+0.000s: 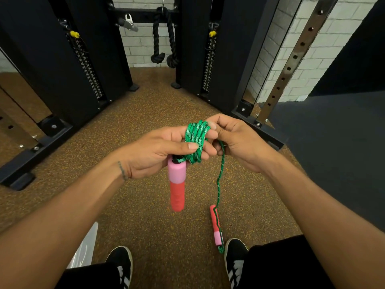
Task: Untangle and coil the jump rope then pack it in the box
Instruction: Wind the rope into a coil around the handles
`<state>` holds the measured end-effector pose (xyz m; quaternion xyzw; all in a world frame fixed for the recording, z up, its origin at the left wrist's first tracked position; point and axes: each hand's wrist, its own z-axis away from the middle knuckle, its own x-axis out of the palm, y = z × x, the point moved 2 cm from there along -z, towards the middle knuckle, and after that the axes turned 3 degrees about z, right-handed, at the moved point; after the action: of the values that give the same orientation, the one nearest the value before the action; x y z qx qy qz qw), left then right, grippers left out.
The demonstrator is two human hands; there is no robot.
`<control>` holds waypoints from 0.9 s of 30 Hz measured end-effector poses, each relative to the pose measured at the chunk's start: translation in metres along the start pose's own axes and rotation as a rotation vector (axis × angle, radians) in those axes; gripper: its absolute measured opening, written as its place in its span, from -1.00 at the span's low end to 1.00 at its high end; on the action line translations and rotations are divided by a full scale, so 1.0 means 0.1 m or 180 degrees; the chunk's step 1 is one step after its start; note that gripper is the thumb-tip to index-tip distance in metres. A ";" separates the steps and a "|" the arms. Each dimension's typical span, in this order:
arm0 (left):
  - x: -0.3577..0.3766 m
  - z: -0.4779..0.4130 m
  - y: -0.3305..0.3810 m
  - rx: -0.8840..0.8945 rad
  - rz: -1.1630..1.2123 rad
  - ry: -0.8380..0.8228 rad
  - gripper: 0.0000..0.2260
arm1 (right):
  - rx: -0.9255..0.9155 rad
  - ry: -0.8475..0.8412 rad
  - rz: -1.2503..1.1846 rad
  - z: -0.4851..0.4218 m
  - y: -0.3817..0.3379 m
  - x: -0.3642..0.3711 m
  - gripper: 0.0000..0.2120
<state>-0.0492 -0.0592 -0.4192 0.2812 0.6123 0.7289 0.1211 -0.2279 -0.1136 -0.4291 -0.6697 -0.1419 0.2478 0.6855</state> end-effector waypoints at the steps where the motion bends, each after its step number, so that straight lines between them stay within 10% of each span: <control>1: 0.00 0.00 0.00 0.0001 0.0011 0.0015 -0.62 | 0.0019 0.0015 -0.0023 -0.01 0.01 0.00 -0.87; 19: 0.06 0.00 0.01 0.0149 0.0630 0.0332 -0.54 | 0.0439 -0.0086 -0.0125 -0.01 0.12 0.17 -0.78; 27: 0.00 -0.05 0.05 0.0439 0.0735 0.1345 -0.64 | 0.0442 -0.0490 0.0762 0.04 0.10 0.26 -0.82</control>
<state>-0.0511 -0.0643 -0.4147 0.1983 0.6361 0.7370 -0.1132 -0.2098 -0.0969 -0.4426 -0.6119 -0.0957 0.3876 0.6828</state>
